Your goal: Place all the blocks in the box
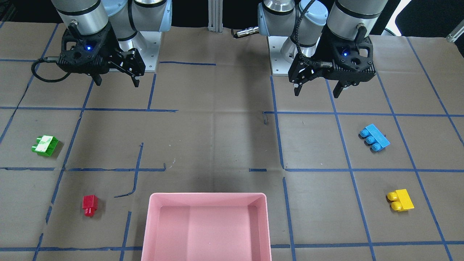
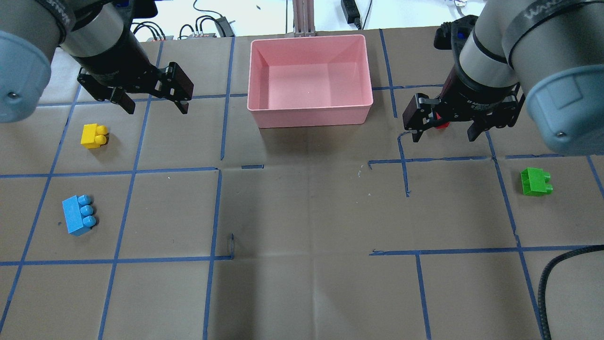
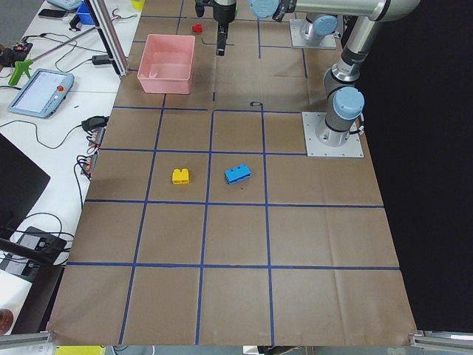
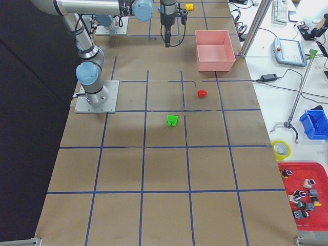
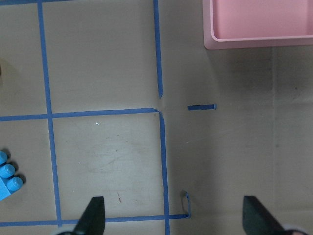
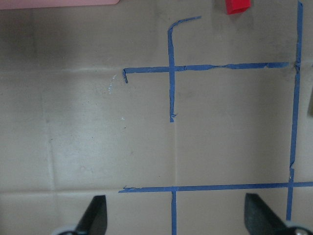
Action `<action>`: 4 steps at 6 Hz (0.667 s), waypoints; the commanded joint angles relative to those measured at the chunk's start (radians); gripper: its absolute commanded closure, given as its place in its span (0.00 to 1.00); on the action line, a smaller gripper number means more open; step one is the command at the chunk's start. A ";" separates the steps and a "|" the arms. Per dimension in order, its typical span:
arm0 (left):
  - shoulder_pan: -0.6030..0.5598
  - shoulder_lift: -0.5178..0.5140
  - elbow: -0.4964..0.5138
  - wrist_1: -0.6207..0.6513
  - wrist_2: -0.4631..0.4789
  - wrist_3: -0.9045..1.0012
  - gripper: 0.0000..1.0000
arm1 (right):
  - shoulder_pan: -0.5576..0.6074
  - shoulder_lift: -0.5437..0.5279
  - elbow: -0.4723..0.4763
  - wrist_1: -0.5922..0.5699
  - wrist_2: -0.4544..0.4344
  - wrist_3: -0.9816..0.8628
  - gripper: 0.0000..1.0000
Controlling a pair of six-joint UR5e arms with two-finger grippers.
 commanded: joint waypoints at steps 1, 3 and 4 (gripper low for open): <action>0.107 -0.003 0.000 0.010 -0.005 0.130 0.01 | -0.001 0.001 0.001 -0.001 0.001 0.003 0.00; 0.441 -0.044 -0.006 0.023 -0.011 0.279 0.01 | 0.001 0.001 0.002 -0.001 0.003 0.005 0.00; 0.579 -0.055 -0.005 0.024 -0.009 0.303 0.01 | -0.020 0.006 0.002 -0.007 0.003 -0.015 0.00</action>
